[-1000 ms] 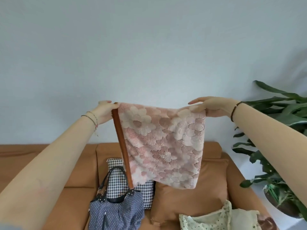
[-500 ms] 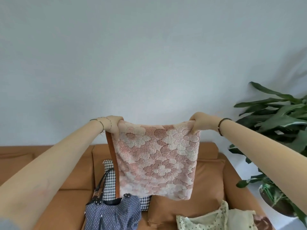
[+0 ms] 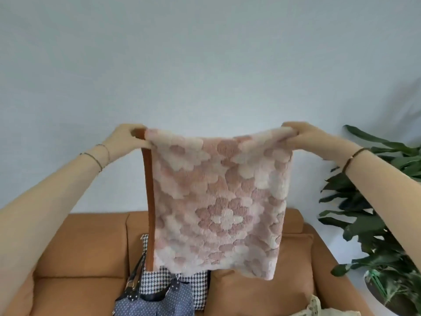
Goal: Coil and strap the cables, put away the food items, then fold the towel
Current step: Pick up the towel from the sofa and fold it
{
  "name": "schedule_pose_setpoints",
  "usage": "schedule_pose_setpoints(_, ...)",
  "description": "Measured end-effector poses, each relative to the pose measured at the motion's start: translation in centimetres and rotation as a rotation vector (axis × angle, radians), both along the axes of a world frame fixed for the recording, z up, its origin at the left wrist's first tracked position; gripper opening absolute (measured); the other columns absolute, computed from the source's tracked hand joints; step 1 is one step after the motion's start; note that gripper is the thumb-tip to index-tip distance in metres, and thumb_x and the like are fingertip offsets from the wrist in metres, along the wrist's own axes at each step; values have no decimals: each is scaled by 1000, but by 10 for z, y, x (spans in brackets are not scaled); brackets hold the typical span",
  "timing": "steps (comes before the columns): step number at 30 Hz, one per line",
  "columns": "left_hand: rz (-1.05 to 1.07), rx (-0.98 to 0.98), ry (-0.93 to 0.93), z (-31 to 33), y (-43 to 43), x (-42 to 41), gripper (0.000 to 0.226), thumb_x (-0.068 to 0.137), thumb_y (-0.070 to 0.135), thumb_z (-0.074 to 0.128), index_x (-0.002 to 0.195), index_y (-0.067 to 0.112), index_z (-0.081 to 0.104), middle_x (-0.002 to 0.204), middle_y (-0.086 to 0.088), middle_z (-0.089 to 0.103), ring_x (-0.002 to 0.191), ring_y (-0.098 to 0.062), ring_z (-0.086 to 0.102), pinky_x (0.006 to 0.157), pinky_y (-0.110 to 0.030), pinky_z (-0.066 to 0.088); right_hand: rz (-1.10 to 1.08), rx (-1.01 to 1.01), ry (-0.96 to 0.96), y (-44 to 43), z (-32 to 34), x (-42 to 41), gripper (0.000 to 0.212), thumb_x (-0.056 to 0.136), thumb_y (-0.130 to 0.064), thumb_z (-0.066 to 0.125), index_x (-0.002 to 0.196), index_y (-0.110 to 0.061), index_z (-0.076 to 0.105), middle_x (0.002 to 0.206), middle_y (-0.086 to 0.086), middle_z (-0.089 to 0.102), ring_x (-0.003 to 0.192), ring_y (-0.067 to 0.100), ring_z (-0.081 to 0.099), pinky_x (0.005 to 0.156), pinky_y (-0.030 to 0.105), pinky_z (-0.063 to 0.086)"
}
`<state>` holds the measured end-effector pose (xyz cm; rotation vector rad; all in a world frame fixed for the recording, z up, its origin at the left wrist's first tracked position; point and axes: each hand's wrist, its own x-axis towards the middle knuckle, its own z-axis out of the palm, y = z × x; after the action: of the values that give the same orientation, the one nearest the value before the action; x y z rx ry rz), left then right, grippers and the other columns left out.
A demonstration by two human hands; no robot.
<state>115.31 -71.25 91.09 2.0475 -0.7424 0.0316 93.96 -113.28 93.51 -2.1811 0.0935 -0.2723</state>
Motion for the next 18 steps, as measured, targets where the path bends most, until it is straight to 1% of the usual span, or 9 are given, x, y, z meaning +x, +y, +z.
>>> schedule_pose_setpoints(2, -47, -417, 268, -8, -3, 14, 88, 59, 56, 84, 135, 25, 54, 126, 7, 63, 117, -14, 60, 99, -33, 45, 56, 375, -151, 0, 2, 12, 45, 91, -19, 72, 130, -7, 53, 119, 2, 71, 108, 20, 68, 93, 36, 53)
schedule_pose_setpoints(4, -102, -246, 526, -50, -12, 12, 110, 52, 62, 90, 146, 25, 46, 132, 5, 56, 121, -20, 54, 103, -37, 42, 118, 359, 114, 15, -38, 24, 60, 87, -28, 73, 138, -7, 50, 118, 3, 73, 90, 15, 71, 86, 27, 55)
schedule_pose_setpoints(6, -180, 16, 658, -95, -20, 5, 98, 55, 55, 92, 140, 21, 56, 131, 2, 63, 119, -22, 59, 106, -39, 44, 102, 307, 441, 32, -95, 29, 56, 78, -28, 82, 120, 2, 62, 104, 17, 74, 59, 12, 57, 57, 18, 48)
schedule_pose_setpoints(7, -164, 64, 673, -113, -19, 3, 89, 60, 49, 92, 137, 19, 58, 130, 0, 67, 120, -22, 62, 107, -41, 46, 81, 335, 515, 37, -116, 29, 42, 75, -24, 84, 105, -1, 66, 93, 17, 74, 59, 14, 56, 55, 18, 47)
schedule_pose_setpoints(9, -99, 89, 700, -137, -13, 8, 77, 69, 42, 90, 136, 17, 59, 127, -2, 69, 118, -22, 64, 102, -38, 50, 26, 344, 547, 37, -146, 31, 26, 72, -26, 86, 84, -13, 67, 75, 5, 66, 65, 15, 56, 63, 21, 47)
schedule_pose_setpoints(10, -65, 94, 722, -143, -10, 10, 76, 69, 45, 90, 134, 19, 60, 126, -2, 69, 117, -21, 64, 99, -36, 51, 5, 343, 556, 38, -153, 32, 27, 71, -30, 87, 77, -15, 66, 65, 1, 61, 58, 12, 52, 59, 21, 44)
schedule_pose_setpoints(13, 43, 22, 758, -148, -9, 16, 79, 60, 61, 89, 122, 16, 70, 118, -14, 73, 110, -30, 68, 99, -40, 52, -140, 500, 537, 42, -157, 38, 28, 82, -37, 80, 88, -13, 67, 53, -1, 55, 41, 11, 46, 41, 22, 36)
schedule_pose_setpoints(15, 59, -51, 819, -139, -13, 15, 75, 60, 59, 89, 117, 13, 74, 115, -16, 74, 109, -33, 69, 96, -42, 53, -174, 608, 520, 43, -150, 44, 24, 89, -33, 73, 97, -10, 70, 68, 5, 68, 53, 18, 63, 49, 26, 49)
schedule_pose_setpoints(18, -6, -45, 861, -116, -15, 4, 74, 51, 50, 90, 113, 11, 76, 112, -16, 74, 106, -33, 70, 92, -42, 55, -125, 643, 449, 37, -134, 45, 39, 79, -30, 82, 107, -5, 72, 95, 14, 72, 79, 29, 68, 76, 36, 54)
